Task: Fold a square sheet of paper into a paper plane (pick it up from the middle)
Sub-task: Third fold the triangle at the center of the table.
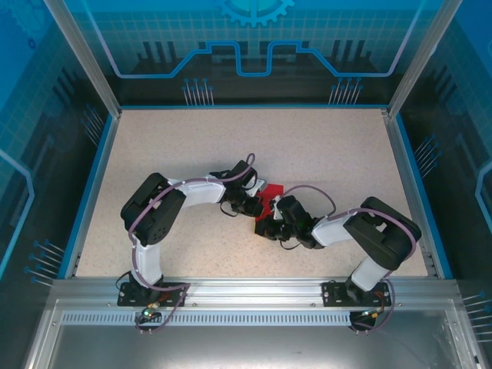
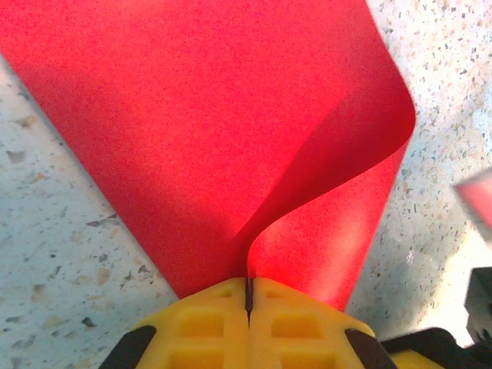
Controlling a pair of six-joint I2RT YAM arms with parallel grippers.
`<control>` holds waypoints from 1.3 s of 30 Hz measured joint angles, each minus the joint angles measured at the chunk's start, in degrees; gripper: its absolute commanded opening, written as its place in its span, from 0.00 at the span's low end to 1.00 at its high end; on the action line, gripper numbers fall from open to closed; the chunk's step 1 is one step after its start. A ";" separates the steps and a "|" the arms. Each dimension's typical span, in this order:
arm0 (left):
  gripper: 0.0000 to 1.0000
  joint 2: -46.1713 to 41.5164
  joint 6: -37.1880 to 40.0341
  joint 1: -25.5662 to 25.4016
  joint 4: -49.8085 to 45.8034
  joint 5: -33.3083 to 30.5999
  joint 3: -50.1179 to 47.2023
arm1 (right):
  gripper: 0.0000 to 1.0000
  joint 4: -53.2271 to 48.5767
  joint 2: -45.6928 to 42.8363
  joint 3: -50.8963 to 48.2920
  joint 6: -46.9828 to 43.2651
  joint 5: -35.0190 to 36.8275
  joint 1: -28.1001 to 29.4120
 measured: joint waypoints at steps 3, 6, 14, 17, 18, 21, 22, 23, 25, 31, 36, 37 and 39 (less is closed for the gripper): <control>0.00 0.31 0.52 0.13 -0.31 0.37 0.33 | 0.07 0.61 0.61 0.33 0.20 -0.44 -0.07; 0.00 0.37 0.92 0.24 -0.35 0.61 0.37 | 0.07 -0.22 0.42 0.68 0.20 -0.39 -0.09; 0.00 0.61 0.98 0.44 -0.59 1.18 0.66 | 0.08 -12.24 -9.84 1.84 -2.05 1.62 -2.51; 0.00 0.68 0.98 0.50 -0.66 1.29 0.72 | 0.07 -12.17 -10.43 1.90 -2.40 0.90 -5.90; 0.00 0.72 0.98 0.50 -0.70 1.38 0.79 | 0.07 -11.98 -9.94 1.90 -2.40 0.28 -6.93; 0.00 0.94 0.98 0.50 -1.05 1.46 1.14 | 0.07 -11.45 -8.04 1.92 -2.43 -1.11 -8.79; 0.00 0.96 0.96 0.50 -1.09 1.46 1.16 | 0.07 -11.30 -7.43 1.97 -2.40 -1.55 -8.90; 0.00 0.96 0.96 0.50 -1.18 1.46 1.22 | 0.07 -11.13 -6.93 2.01 -2.40 -2.05 -8.90; 0.00 1.01 0.96 0.50 -1.22 1.46 1.27 | 0.07 -10.75 -5.88 2.27 -2.40 -3.21 -8.90; 0.00 1.22 1.01 0.63 -1.62 1.88 1.57 | 0.07 -9.97 -4.15 3.26 -2.54 -4.52 -8.90; 0.00 1.38 1.01 0.72 -1.70 2.25 1.68 | 0.07 -10.69 -0.96 4.07 -2.86 -4.31 -9.03; 0.00 1.38 1.01 0.72 -1.75 2.27 1.70 | 0.07 -10.73 -0.46 4.07 -2.86 -4.35 -9.11; 0.00 1.40 1.01 0.76 -1.86 2.27 1.77 | 0.06 -10.67 -0.35 4.09 -2.86 -4.52 -9.20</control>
